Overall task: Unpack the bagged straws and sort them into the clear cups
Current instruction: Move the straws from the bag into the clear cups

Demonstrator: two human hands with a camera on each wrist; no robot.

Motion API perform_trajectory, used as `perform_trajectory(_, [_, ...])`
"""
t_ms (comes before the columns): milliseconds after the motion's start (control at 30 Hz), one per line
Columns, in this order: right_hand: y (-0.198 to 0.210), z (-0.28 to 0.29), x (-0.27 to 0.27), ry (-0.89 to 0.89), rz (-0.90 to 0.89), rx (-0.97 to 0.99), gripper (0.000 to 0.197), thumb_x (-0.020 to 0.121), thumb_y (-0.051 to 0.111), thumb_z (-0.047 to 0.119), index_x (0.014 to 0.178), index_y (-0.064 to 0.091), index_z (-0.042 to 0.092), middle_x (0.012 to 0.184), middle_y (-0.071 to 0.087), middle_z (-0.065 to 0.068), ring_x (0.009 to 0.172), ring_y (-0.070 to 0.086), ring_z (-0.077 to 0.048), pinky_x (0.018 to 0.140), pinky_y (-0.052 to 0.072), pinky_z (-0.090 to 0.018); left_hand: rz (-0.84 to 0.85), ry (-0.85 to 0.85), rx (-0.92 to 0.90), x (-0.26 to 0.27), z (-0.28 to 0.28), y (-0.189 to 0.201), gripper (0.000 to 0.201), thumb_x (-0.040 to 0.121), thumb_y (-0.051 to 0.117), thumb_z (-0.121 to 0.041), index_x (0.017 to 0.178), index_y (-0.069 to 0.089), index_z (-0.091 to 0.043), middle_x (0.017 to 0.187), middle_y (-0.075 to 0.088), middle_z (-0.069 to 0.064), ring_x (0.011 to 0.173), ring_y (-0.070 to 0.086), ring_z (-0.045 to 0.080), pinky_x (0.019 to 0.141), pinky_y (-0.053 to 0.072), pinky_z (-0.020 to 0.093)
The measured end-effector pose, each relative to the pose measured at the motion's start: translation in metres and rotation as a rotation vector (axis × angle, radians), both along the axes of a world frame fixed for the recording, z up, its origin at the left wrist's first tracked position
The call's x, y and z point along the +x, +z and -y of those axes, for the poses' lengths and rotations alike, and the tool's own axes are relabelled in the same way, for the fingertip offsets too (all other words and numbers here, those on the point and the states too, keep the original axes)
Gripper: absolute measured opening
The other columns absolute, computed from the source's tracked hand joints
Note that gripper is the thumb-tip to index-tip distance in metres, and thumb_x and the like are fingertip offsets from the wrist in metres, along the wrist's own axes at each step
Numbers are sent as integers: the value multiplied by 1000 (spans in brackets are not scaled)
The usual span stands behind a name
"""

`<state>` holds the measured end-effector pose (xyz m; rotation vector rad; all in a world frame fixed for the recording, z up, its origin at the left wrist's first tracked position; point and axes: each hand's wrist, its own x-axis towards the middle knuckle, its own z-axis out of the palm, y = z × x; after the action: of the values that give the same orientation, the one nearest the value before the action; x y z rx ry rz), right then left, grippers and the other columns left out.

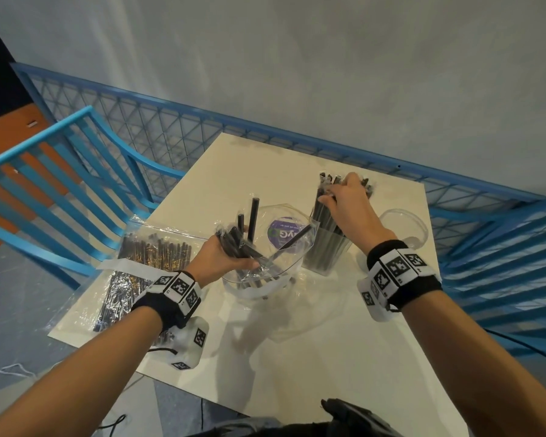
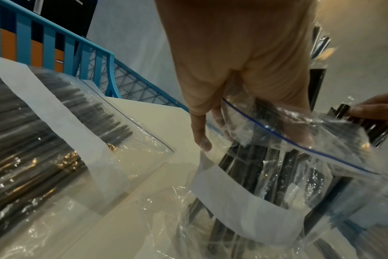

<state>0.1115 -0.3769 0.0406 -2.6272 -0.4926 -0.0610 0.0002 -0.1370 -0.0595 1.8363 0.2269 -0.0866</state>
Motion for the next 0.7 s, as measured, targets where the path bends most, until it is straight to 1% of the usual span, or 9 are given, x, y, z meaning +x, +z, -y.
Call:
perform_trajectory(100, [10, 3, -4, 1, -5, 31, 37, 99, 51, 30, 128, 54, 7, 115, 41, -6, 95, 44, -16, 83, 36, -24, 0, -4, 0, 1, 0, 0, 36, 67, 88, -11, 99, 72, -4, 95, 77, 6, 94, 73, 19, 92, 55, 38])
perform_trajectory(167, [15, 8, -4, 14, 48, 66, 40, 95, 57, 31, 131, 53, 13, 112, 42, -1, 95, 45, -15, 84, 40, -25, 3, 1, -11, 1, 0, 0, 37, 67, 88, -10, 100, 72, -4, 95, 77, 6, 94, 73, 19, 92, 55, 38])
perform_trajectory(267, [12, 12, -4, 41, 83, 36, 28, 91, 64, 20, 118, 63, 11, 110, 53, -7, 93, 55, -20, 83, 42, -23, -3, 4, -16, 1, -2, -3, 39, 66, 88, -11, 101, 71, -4, 95, 77, 6, 94, 73, 18, 93, 55, 38])
perform_trajectory(400, [2, 13, -4, 27, 109, 52, 15, 91, 62, 8, 104, 69, 6, 107, 58, -12, 96, 59, -26, 87, 45, -26, -6, 4, -19, 2, -3, -5, 40, 65, 89, -12, 101, 71, -5, 96, 77, 6, 96, 73, 19, 94, 55, 42])
perform_trajectory(467, [3, 13, -4, 27, 102, 62, 17, 91, 62, 9, 107, 68, 6, 108, 57, -12, 97, 59, -27, 86, 43, -24, -11, -1, -23, 3, -3, -5, 40, 66, 88, -11, 101, 71, -5, 96, 77, 6, 96, 73, 20, 94, 55, 43])
perform_trajectory(533, [8, 11, -6, 27, 84, 55, 26, 93, 61, 13, 118, 63, 8, 115, 54, -11, 101, 56, -22, 84, 38, -21, -13, -8, -24, 3, -3, -4, 40, 66, 88, -12, 101, 71, -5, 96, 77, 6, 96, 73, 20, 95, 54, 44])
perform_trajectory(600, [15, 5, -14, 21, 166, 57, 32, 96, 58, 17, 127, 56, 11, 120, 50, -9, 106, 50, -18, 85, 35, -19, -17, -10, -24, 3, -3, -4, 40, 66, 88, -13, 102, 71, -5, 96, 77, 6, 96, 72, 20, 95, 54, 43])
perform_trajectory(667, [22, -7, -28, 49, 281, 148, 25, 97, 54, 15, 121, 59, 11, 116, 53, -6, 102, 51, -14, 82, 34, -12, -21, -10, -27, 2, -3, -4, 42, 66, 88, -13, 103, 71, -5, 96, 77, 6, 96, 72, 20, 95, 54, 42])
perform_trajectory(700, [24, -14, -36, 88, 273, 195, 22, 97, 52, 12, 117, 61, 11, 111, 54, -3, 95, 51, -10, 78, 36, -8, -20, -11, -32, 2, -3, -4, 42, 66, 88, -12, 104, 71, -5, 96, 77, 6, 96, 72, 20, 95, 54, 42])
